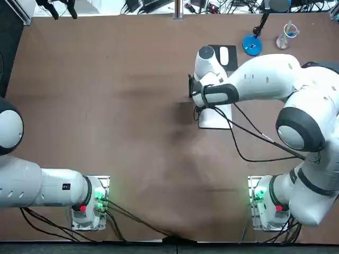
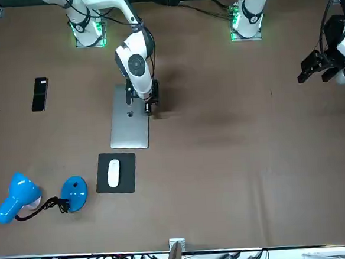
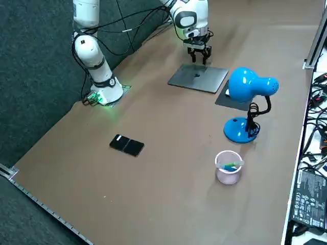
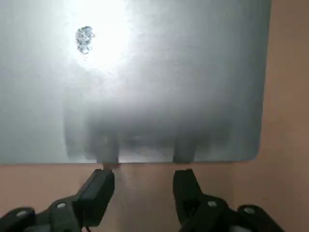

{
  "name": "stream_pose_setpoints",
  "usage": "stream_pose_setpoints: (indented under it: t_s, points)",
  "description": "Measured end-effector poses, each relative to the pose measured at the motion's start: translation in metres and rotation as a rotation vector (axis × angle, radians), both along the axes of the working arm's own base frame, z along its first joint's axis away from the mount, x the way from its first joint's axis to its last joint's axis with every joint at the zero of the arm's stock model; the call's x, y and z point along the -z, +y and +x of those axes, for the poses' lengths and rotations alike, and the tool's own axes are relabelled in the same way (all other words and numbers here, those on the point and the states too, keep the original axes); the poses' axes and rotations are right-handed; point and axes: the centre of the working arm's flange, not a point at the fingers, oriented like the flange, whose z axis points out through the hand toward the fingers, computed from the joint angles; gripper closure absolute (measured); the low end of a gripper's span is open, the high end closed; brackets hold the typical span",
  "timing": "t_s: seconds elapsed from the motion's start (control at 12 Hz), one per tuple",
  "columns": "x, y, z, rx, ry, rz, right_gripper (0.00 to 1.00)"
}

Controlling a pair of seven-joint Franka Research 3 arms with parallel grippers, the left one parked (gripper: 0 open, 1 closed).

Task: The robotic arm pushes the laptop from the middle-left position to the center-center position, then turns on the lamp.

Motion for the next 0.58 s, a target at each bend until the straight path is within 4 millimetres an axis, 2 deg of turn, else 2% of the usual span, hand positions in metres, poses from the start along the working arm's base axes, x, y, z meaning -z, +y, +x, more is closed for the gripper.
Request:
stream_pose_setpoints:
  t_s: [0.33,0.58]
  points:
    - [0.009,0.011,-0.013,-0.010,-0.021,0.010,0.28]
    - [0.011,0.013,-0.017,-0.009,-0.025,0.010,0.27]
